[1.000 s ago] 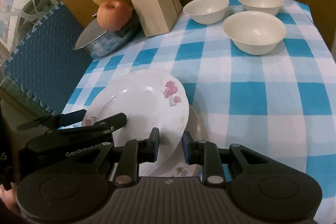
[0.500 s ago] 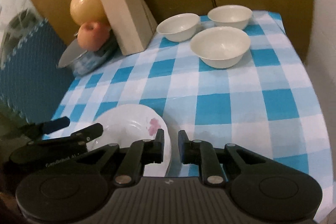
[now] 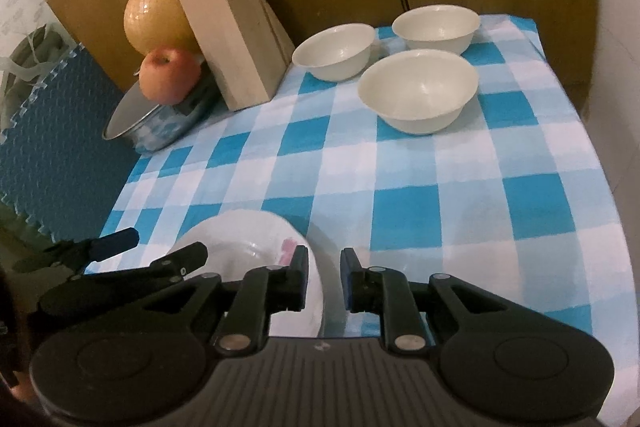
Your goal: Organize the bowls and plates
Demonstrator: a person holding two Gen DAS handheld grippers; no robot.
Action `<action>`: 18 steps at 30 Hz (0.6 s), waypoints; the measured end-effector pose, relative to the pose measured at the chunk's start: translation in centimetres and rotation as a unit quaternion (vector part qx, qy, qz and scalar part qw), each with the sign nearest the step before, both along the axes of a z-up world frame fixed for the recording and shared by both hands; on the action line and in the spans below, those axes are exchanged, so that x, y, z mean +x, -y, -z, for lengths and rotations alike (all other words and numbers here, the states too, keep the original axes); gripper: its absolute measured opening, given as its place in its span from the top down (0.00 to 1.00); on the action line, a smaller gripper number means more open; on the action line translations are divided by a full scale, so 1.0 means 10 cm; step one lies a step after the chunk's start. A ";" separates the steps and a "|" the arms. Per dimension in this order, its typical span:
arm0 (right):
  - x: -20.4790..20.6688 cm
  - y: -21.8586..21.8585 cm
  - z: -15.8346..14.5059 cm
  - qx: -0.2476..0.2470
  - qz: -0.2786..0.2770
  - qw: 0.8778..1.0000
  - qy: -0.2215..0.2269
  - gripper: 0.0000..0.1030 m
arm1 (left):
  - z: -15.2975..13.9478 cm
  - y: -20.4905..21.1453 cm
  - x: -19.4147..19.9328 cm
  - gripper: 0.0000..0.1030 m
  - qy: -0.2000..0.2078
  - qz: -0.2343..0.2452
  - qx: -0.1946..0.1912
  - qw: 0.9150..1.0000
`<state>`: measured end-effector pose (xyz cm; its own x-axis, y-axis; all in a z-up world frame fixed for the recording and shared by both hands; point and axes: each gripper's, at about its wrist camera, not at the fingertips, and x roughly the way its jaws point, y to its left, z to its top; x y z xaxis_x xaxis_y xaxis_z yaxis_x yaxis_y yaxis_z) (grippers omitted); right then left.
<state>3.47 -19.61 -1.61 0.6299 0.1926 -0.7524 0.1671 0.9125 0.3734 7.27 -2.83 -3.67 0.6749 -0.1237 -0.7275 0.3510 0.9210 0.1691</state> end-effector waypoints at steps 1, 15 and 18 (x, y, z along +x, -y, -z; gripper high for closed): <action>0.01 0.01 -0.01 -0.001 0.001 1.000 0.000 0.87 | -0.01 0.02 0.01 0.15 0.002 0.001 0.001 1.000; 0.16 0.16 -0.15 -0.018 0.006 1.000 0.015 0.82 | -0.10 0.31 0.17 0.12 0.040 0.009 0.015 0.999; 0.18 0.20 -0.17 -0.022 0.005 1.000 0.018 0.82 | -0.12 0.39 0.18 0.12 0.048 0.014 0.016 0.999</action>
<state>5.24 -21.56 0.10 0.6580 0.1538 -0.7372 0.1632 0.9266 0.3389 9.07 -6.71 -2.51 0.7384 -0.1212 -0.6634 0.3579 0.9042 0.2332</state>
